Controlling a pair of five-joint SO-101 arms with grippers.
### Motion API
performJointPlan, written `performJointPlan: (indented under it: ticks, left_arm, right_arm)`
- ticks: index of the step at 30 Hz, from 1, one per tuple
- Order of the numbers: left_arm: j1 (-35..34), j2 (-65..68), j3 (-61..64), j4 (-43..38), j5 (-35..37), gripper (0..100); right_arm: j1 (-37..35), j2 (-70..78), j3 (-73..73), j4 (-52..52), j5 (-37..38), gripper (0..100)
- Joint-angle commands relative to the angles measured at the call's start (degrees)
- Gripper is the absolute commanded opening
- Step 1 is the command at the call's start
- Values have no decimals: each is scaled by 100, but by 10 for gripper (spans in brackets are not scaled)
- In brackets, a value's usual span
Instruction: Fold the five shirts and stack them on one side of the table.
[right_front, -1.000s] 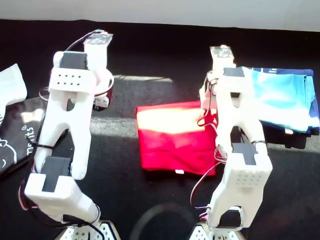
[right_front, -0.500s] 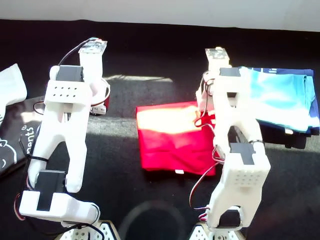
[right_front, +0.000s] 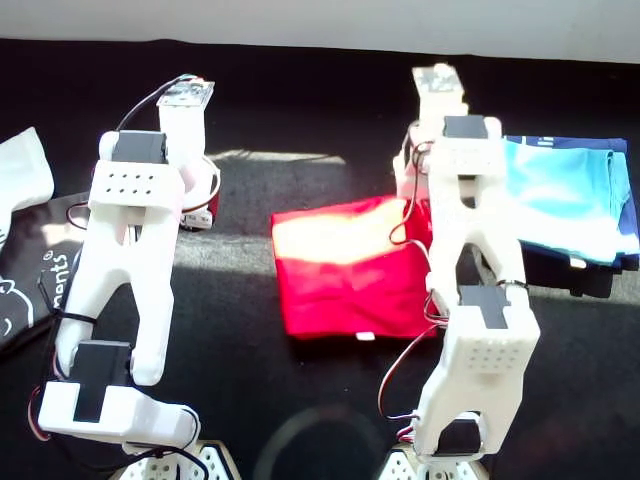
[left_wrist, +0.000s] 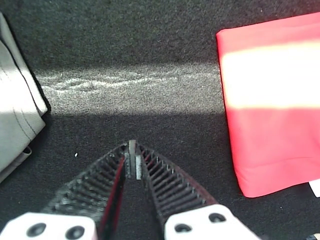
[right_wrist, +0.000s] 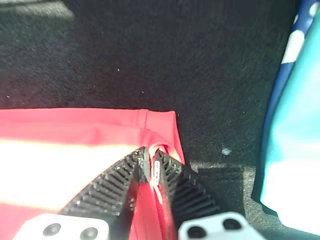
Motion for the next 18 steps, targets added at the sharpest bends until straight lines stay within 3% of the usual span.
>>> performJointPlan:
  ticks: [1, 12, 16, 18]
  left_arm:
    - [-31, -251, -13, -18, -35, 10]
    - [-40, -259, -13, 18, -35, 10]
    - [-40, -259, -75, 176, -35, 13]
    - [-40, -259, -75, 185, -35, 13]
  right_arm:
    - [-57, -22, -848, 233, 202, 6]
    - [-40, 611, -875, -22, 396, 20]
    - [-31, 338, -1165, 171, 105, 187]
    - [-40, 119, -1288, 391, 62, 224]
